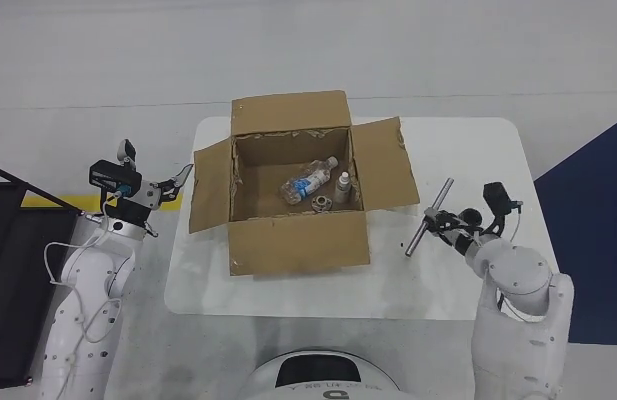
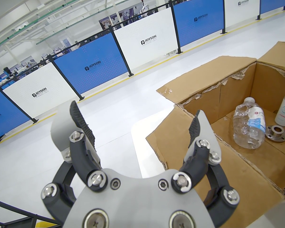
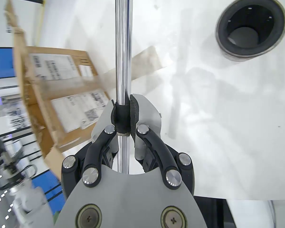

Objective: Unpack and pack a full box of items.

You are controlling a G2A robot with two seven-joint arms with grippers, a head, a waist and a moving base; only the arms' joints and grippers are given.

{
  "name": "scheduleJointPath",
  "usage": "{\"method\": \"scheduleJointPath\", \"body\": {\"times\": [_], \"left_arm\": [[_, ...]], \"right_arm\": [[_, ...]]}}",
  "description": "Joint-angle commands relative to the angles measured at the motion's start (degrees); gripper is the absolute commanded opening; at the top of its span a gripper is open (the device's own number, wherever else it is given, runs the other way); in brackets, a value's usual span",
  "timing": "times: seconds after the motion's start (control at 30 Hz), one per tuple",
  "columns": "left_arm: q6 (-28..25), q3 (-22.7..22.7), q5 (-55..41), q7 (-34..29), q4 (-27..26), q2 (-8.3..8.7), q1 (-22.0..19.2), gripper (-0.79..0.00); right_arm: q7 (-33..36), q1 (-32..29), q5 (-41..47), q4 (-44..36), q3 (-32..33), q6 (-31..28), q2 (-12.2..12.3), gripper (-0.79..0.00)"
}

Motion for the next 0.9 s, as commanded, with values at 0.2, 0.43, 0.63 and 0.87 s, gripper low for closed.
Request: {"method": "scheduleJointPath", "body": {"times": [0.2, 0.43, 0.63, 0.87], "left_arm": [[0.0, 0.0, 0.0, 0.0, 0.0, 0.0, 0.0, 0.0], [0.0, 0.0, 0.0, 0.0, 0.0, 0.0, 0.0, 0.0], [0.0, 0.0, 0.0, 0.0, 0.0, 0.0, 0.0, 0.0], [0.0, 0.0, 0.0, 0.0, 0.0, 0.0, 0.0, 0.0]], "right_arm": [[1.7, -0.4, 27.0, -0.9, 7.2, -2.5, 0.4, -0.785], [1.5, 1.1, 31.8, -2.3, 4.0, -0.8, 1.2, -0.785], [0.3, 1.5, 33.0, -1.8, 2.6, 1.1, 1.3, -0.785], [0.3, 1.5, 33.0, -1.8, 2.6, 1.1, 1.3, -0.785]]}}
